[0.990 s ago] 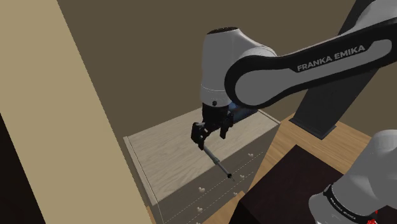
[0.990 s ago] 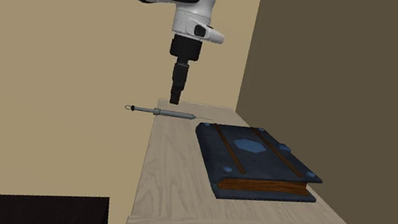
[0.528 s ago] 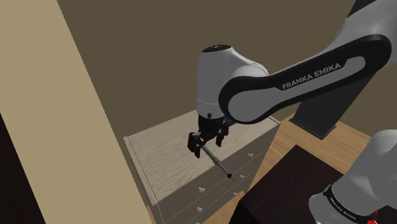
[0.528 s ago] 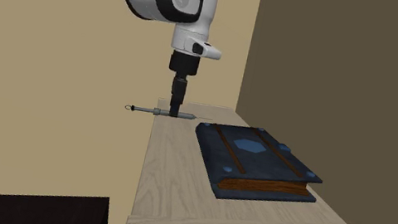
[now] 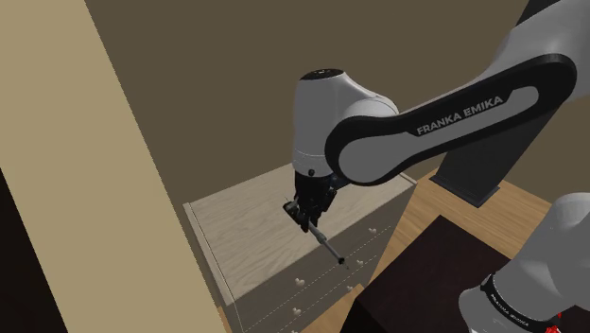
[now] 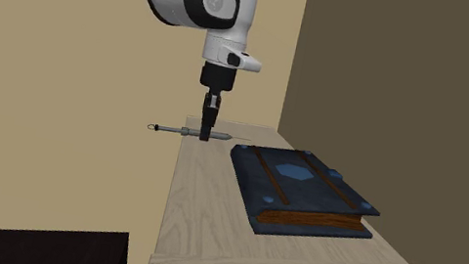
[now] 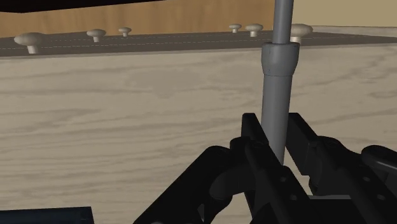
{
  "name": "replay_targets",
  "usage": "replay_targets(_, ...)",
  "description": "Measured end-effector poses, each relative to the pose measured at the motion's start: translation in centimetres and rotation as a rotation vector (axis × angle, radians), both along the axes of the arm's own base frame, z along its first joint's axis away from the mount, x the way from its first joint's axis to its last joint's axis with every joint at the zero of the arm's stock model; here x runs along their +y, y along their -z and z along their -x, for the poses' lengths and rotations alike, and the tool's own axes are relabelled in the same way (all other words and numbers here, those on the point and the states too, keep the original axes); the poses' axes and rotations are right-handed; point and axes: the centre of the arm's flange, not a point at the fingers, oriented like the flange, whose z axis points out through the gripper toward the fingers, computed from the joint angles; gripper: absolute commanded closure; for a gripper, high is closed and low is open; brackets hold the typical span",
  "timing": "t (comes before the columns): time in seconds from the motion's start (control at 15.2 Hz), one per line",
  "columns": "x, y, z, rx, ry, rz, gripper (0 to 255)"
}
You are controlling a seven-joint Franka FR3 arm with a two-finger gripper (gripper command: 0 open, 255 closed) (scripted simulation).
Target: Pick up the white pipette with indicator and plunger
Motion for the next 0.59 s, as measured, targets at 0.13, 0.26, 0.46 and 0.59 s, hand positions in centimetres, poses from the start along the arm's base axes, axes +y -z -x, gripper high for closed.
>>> replay_targets(0.13,0.1,0.0,0.0,-0.002,0.0,-0.001,255)
replay_targets(0.26,0.1,0.0,0.0,-0.002,-0.002,-0.002,255)
replay_targets(0.46,0.2,-0.8,0.1,0.004,-0.005,-0.002,255)
replay_targets(0.59,0.2,-1.8,0.2,0.005,-0.006,-0.002,255)
